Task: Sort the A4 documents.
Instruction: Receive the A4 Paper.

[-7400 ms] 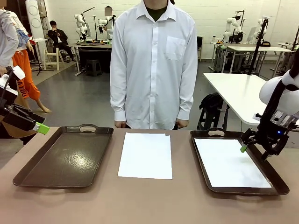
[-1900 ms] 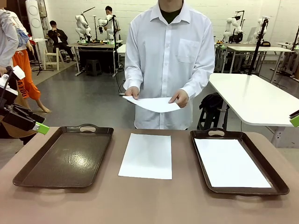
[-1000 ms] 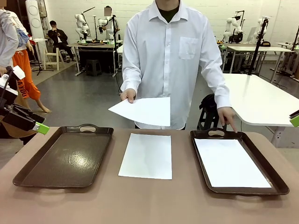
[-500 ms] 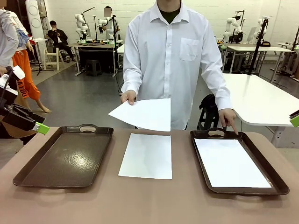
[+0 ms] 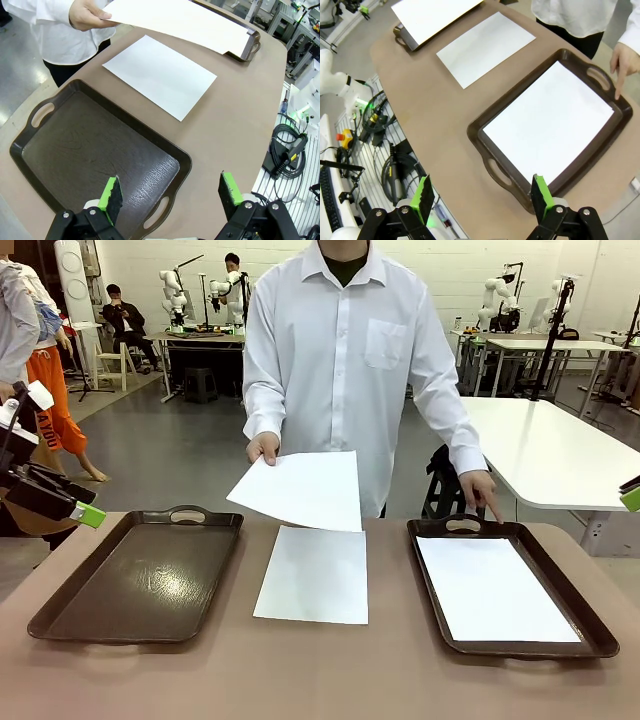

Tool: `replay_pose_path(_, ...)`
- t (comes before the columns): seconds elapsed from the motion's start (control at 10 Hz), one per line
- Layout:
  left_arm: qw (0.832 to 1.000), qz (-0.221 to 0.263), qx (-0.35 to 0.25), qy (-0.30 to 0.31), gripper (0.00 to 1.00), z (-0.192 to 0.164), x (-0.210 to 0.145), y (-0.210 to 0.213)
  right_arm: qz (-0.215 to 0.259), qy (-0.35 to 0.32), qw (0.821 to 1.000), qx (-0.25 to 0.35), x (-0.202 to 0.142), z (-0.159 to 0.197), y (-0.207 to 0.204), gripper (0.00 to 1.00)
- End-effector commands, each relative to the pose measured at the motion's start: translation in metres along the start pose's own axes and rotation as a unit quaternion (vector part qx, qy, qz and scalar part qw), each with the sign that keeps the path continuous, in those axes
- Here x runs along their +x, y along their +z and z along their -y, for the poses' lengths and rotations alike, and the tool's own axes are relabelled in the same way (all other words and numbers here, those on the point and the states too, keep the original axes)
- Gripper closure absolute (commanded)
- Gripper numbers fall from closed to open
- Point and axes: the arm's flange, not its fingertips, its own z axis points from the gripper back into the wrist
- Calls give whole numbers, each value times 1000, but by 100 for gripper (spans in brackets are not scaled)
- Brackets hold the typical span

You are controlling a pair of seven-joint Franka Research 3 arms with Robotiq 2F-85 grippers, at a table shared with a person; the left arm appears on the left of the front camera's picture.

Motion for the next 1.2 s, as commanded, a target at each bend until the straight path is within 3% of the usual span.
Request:
replay_pose_path(0.0,1000,9,-4,-7,0,-2,-1,0,27,-16,998,53,9,8,-18,0)
replay_pose_path(0.4,1000,9,-4,-7,0,-2,-1,0,23,-45,981,187,56,29,-95,0)
replay_pose_path(0.6,1000,9,-4,-7,0,-2,-1,0,21,-97,961,258,81,41,-143,0)
replay_pose_path(1.1,1000,9,-4,-7,0,-2,-1,0,16,-216,917,335,142,56,-248,0)
